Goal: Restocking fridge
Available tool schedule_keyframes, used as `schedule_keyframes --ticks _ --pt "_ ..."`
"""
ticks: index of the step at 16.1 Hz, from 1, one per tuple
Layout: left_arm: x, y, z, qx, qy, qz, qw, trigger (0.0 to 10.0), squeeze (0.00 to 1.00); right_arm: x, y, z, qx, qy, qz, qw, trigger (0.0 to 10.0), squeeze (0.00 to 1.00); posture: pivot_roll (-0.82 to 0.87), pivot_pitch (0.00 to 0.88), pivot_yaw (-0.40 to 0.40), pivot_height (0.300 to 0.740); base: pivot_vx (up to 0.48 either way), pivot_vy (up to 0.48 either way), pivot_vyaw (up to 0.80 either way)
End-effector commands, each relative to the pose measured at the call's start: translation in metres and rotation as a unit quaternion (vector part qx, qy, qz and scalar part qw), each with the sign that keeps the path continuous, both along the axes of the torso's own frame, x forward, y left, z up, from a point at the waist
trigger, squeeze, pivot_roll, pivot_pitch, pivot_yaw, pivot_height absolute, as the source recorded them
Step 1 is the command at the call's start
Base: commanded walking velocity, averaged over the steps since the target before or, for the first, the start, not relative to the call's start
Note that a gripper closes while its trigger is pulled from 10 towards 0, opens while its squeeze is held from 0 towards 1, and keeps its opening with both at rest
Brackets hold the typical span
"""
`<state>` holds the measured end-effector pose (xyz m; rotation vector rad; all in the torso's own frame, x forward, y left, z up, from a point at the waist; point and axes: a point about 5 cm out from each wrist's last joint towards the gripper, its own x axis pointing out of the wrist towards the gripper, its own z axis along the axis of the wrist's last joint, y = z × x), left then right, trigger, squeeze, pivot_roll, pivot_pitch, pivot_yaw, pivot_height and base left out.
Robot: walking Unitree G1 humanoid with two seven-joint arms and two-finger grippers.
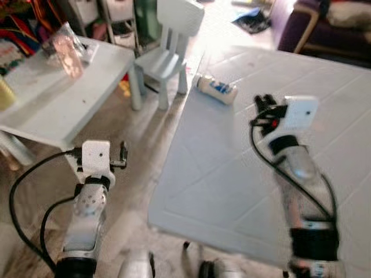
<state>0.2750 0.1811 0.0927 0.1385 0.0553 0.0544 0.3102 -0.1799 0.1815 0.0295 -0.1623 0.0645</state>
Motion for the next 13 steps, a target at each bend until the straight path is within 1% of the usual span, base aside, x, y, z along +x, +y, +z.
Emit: schedule_keyframes --ticks 1,2,3,4,6,7,8,9,10,11,13 --pt "-0.003 0.000 0.001 0.011 0.003 -0.008 1.000 10.0 0.00 0.004 -0.017 0.002 -0.008 -0.001 -0.021 1.000 10.0 0.00 0.11 0.142 -0.021 0.740 0.000 0.000 0.00" --pt "-0.005 0.001 0.001 0.013 0.004 -0.009 1.000 10.0 0.00 0.007 -0.024 0.004 -0.012 0.001 -0.025 1.000 10.0 1.00 0.12 0.153 -0.013 0.740 0.000 0.000 0.00" --pt "-0.008 0.004 0.002 0.018 0.008 -0.011 1.000 10.0 0.00 0.015 -0.034 0.005 -0.026 0.010 -0.023 0.999 10.0 1.00 0.13 0.167 -0.002 0.740 0.000 0.000 0.00" --pt "-0.012 0.008 0.004 0.024 0.010 -0.013 1.000 10.0 0.00 0.021 -0.034 0.009 -0.045 0.009 -0.003 0.999 10.0 1.00 0.14 0.187 0.013 0.740 0.000 0.000 0.00" --pt "-0.017 0.014 0.008 0.030 0.011 -0.012 0.999 10.0 0.00 0.028 -0.029 0.013 -0.075 0.008 0.037 0.996 10.0 1.00 0.17 0.217 0.029 0.740 0.000 0.000 0.00" --pt "-0.020 0.021 0.012 0.041 0.011 -0.005 0.999 10.0 0.00 0.037 -0.026 0.017 -0.107 0.006 0.060 0.992 10.0 1.00 0.19 0.236 0.037 0.740 0.000 0.000 0.00" --pt "-0.021 0.023 0.012 0.043 0.012 -0.004 0.999 10.0 0.00 0.039 -0.025 0.018 -0.114 0.006 0.066 0.991 10.0 1.00 0.20 0.239 0.038 0.740 0.000 0.000 0.00" --pt "-0.023 0.026 0.014 0.046 0.013 0.004 0.999 10.0 0.00 0.045 -0.023 0.022 -0.127 0.002 0.083 0.988 10.0 1.00 0.21 0.247 0.042 0.740 0.000 0.000 0.00" --pt "-0.026 0.030 0.017 0.050 0.014 0.008 0.999 10.0 0.00 0.053 -0.021 0.030 -0.155 -0.007 0.102 0.983 10.0 1.00 0.22 0.265 0.048 0.740 0.000 0.000 0.00" --pt "-0.029 0.032 0.019 0.053 0.016 0.010 0.998 10.0 0.00 0.059 -0.021 0.038 -0.168 -0.018 0.115 0.979 10.0 1.00 0.24 0.275 0.053 0.740 0.000 0.000 0.00" --pt "-0.035 0.034 0.020 0.056 0.023 0.011 0.998 10.0 0.00 0.073 -0.025 0.056 -0.209 -0.040 0.108 0.971 10.0 1.00 0.26 0.284 0.059 0.740 0.000 0.000 0.00"
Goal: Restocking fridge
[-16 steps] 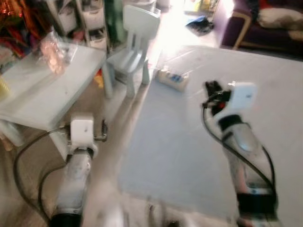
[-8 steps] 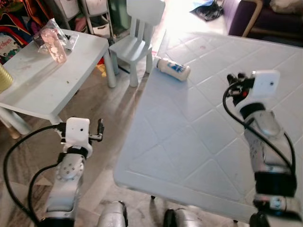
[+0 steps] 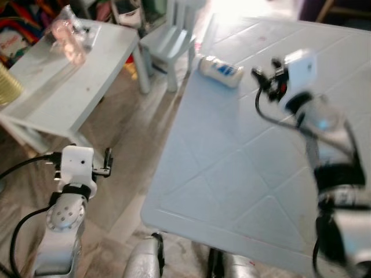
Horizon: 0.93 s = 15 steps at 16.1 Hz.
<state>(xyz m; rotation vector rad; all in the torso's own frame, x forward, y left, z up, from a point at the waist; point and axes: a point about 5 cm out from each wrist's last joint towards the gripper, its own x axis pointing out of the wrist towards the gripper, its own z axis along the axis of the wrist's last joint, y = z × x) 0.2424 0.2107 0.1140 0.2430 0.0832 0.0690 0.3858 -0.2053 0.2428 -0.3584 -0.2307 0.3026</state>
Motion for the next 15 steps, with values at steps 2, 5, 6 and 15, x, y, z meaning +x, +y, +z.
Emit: schedule_keyframes --ticks 2,5,6,15 --pt "-0.006 0.006 0.000 0.009 0.013 0.004 1.000 10.0 0.00 0.005 -0.004 0.006 -0.025 -0.009 0.005 1.000 10.0 1.00 0.27 0.292 0.064 0.740 0.000 0.000 0.00" --pt "-0.011 0.012 0.004 0.017 0.022 0.007 1.000 10.0 0.00 0.012 0.005 0.016 -0.058 -0.018 0.052 0.997 10.0 1.00 0.29 0.310 0.069 0.740 0.000 0.000 0.00" --pt "-0.014 0.015 0.003 0.021 0.027 0.010 0.999 10.0 0.00 0.014 0.012 0.017 -0.050 -0.018 0.074 0.996 10.0 1.00 0.29 0.316 0.073 0.740 0.000 0.000 0.00" --pt "-0.042 0.035 0.013 0.058 0.058 0.021 0.996 10.0 0.00 0.026 0.027 0.032 -0.042 -0.016 0.068 0.997 10.0 0.00 0.38 0.377 0.098 0.740 0.000 0.000 0.00"
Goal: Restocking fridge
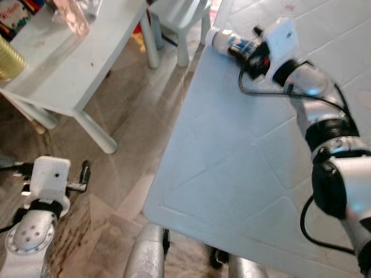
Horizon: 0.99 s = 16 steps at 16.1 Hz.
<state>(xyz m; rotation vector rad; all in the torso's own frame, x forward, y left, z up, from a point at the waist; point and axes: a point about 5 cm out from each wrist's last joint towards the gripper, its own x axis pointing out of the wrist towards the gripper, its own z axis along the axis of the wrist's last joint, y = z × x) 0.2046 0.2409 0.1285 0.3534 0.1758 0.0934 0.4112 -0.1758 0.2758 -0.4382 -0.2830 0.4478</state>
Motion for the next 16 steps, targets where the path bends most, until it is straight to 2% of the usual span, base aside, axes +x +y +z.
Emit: schedule_keyframes --ticks 1,6,7,11,14,16 --pt "-0.008 0.004 -0.003 0.004 0.020 0.006 1.000 10.0 0.00 0.002 -0.007 -0.004 0.023 0.025 -0.026 0.999 10.0 0.00 0.38 0.391 0.099 0.740 0.000 0.000 0.00" --pt "-0.012 -0.001 -0.005 0.000 0.031 0.000 1.000 10.0 0.00 0.002 -0.013 -0.023 0.054 0.090 -0.025 0.994 10.0 0.00 0.37 0.401 0.094 0.740 0.000 0.000 0.00" --pt "-0.009 -0.003 -0.005 -0.003 0.030 -0.001 1.000 10.0 0.00 -0.001 -0.013 -0.040 0.019 0.120 -0.008 0.993 10.0 0.00 0.36 0.396 0.083 0.740 0.000 0.000 0.00" --pt "-0.007 -0.009 -0.012 -0.018 0.032 0.001 0.999 10.0 0.00 -0.012 -0.019 -0.070 -0.022 0.155 0.023 0.987 10.0 0.00 0.32 0.380 0.061 0.740 0.000 0.000 0.00" --pt "0.000 -0.015 -0.016 -0.028 0.028 -0.002 0.999 10.0 0.00 -0.020 -0.024 -0.081 -0.015 0.158 0.035 0.987 10.0 0.00 0.28 0.360 0.046 0.740 0.000 0.000 0.00" --pt "0.008 -0.019 -0.018 -0.036 0.023 -0.006 0.999 10.0 0.00 -0.034 -0.021 -0.086 0.002 0.148 0.054 0.987 10.0 0.00 0.25 0.342 0.040 0.740 0.000 0.000 0.00"
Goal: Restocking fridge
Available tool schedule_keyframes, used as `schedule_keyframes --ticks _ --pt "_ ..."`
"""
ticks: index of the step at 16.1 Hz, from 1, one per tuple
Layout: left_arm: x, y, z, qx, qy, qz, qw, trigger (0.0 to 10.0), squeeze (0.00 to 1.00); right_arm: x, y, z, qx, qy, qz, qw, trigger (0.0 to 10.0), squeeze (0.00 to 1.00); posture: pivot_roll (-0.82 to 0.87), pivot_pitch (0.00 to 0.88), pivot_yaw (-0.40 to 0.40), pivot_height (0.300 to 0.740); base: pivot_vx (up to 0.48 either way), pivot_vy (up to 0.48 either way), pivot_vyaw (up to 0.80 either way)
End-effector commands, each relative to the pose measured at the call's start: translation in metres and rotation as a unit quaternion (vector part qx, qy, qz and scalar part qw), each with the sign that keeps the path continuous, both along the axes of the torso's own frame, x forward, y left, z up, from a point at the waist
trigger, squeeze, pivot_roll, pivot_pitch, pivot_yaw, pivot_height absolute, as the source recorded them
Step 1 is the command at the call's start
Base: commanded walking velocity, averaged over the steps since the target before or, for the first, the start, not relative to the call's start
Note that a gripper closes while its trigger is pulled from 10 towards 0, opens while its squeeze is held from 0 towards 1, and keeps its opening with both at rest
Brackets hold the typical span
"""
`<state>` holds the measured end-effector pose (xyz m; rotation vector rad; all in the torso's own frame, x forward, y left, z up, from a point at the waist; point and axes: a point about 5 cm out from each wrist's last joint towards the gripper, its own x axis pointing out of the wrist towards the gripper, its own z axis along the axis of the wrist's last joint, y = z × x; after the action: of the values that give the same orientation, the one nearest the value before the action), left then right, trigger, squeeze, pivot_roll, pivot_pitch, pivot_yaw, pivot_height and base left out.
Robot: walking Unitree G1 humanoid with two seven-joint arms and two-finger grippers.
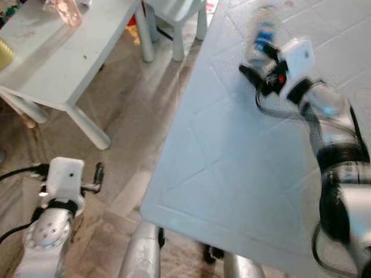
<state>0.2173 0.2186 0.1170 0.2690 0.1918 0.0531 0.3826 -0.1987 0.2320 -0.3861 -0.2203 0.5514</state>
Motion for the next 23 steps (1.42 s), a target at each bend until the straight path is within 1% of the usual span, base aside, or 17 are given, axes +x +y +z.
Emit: schedule_keyframes --ticks 1,3,4,5,7,9,11,13,14,15,16,17,18,19,20,22,23 --pt "-0.001 0.001 -0.007 0.007 0.012 0.007 1.000 10.0 0.00 -0.012 0.004 -0.044 -0.002 0.102 0.015 0.995 10.0 0.00 0.24 0.335 0.038 0.740 0.000 0.000 0.00" --pt "0.004 0.000 -0.008 0.003 0.007 0.005 1.000 10.0 0.00 -0.024 0.008 -0.048 0.004 0.102 0.020 0.995 10.0 0.00 0.23 0.324 0.035 0.740 0.000 0.000 0.00" --pt "0.007 -0.001 -0.008 0.002 0.006 0.005 1.000 10.0 0.00 -0.031 0.014 -0.050 0.015 0.106 0.023 0.994 10.0 0.00 0.22 0.316 0.030 0.740 0.000 0.000 0.00" --pt "0.011 -0.003 -0.010 -0.002 0.003 0.005 1.000 10.0 0.00 -0.044 0.028 -0.054 0.034 0.111 0.030 0.993 10.0 0.00 0.20 0.309 0.024 0.740 0.000 0.000 0.00" --pt "0.014 -0.006 -0.011 -0.007 0.000 0.005 1.000 10.0 0.00 -0.060 0.044 -0.055 0.054 0.121 0.035 0.991 10.0 0.00 0.20 0.305 0.018 0.740 0.000 0.000 0.00" --pt "0.017 -0.009 -0.014 -0.011 -0.002 0.005 1.000 10.0 0.00 -0.081 0.066 -0.060 0.069 0.138 0.043 0.987 10.0 0.00 0.18 0.296 0.006 0.740 0.000 0.000 0.00" --pt "0.018 -0.011 -0.015 -0.016 -0.004 0.007 1.000 10.0 0.00 -0.094 0.082 -0.066 0.087 0.153 0.055 0.983 10.0 0.00 0.17 0.291 0.002 0.740 0.000 0.000 0.00" --pt "0.021 -0.013 -0.016 -0.020 -0.006 0.007 1.000 10.0 0.00 -0.099 0.089 -0.065 0.066 0.130 0.054 0.988 10.0 0.00 0.17 0.288 0.001 0.740 0.000 0.000 0.00" --pt "0.024 -0.014 -0.015 -0.026 -0.011 0.006 1.000 10.0 0.00 -0.090 0.081 -0.058 0.036 0.080 0.010 0.996 10.0 0.00 0.16 0.282 0.001 0.740 0.000 0.000 0.00" --pt "0.026 -0.016 -0.015 -0.031 -0.015 0.004 0.999 10.0 0.00 -0.077 0.066 -0.046 0.012 0.041 -0.050 0.998 10.0 0.00 0.16 0.281 0.002 0.740 0.000 0.000 0.00" --pt "0.027 -0.016 -0.015 -0.032 -0.017 0.003 0.999 10.0 0.00 -0.067 0.053 -0.037 0.008 0.020 -0.095 0.995 10.0 0.00 0.16 0.279 0.004 0.740 0.000 0.000 0.00" --pt "0.027 -0.016 -0.015 -0.033 -0.017 0.002 0.999 10.0 0.00 -0.062 0.045 -0.031 0.004 0.007 -0.120 0.993 10.0 0.00 0.16 0.277 0.004 0.740 0.000 0.000 0.00" --pt "0.027 -0.016 -0.016 -0.033 -0.018 0.002 0.999 10.0 0.00 -0.052 0.024 -0.017 -0.023 -0.029 -0.177 0.983 10.0 0.00 0.16 0.275 0.006 0.740 0.000 0.000 0.00" --pt "0.027 -0.017 -0.016 -0.033 -0.018 0.002 0.999 10.0 0.00 -0.045 0.009 -0.010 -0.037 -0.044 -0.209 0.976 10.0 0.00 0.16 0.273 0.005 0.740 0.000 0.000 0.00" --pt "0.028 -0.017 -0.016 -0.033 -0.019 0.002 0.999 10.0 0.00 -0.038 -0.012 -0.001 -0.050 -0.059 -0.236 0.969 10.0 0.00 0.17 0.274 0.007 0.740 0.000 0.000 0.00" --pt "0.027 -0.016 -0.016 -0.032 -0.021 0.003 0.999 10.0 0.00 -0.027 -0.041 0.013 -0.068 -0.088 -0.272 0.956 10.0 0.00 0.17 0.277 0.010 0.740 0.000 0.000 0.00" --pt "0.026 -0.015 -0.016 -0.032 -0.020 0.003 0.999 10.0 0.00 -0.025 -0.045 0.016 -0.070 -0.093 -0.276 0.954 10.0 0.00 0.17 0.280 0.013 0.740 0.000 0.000 0.00"
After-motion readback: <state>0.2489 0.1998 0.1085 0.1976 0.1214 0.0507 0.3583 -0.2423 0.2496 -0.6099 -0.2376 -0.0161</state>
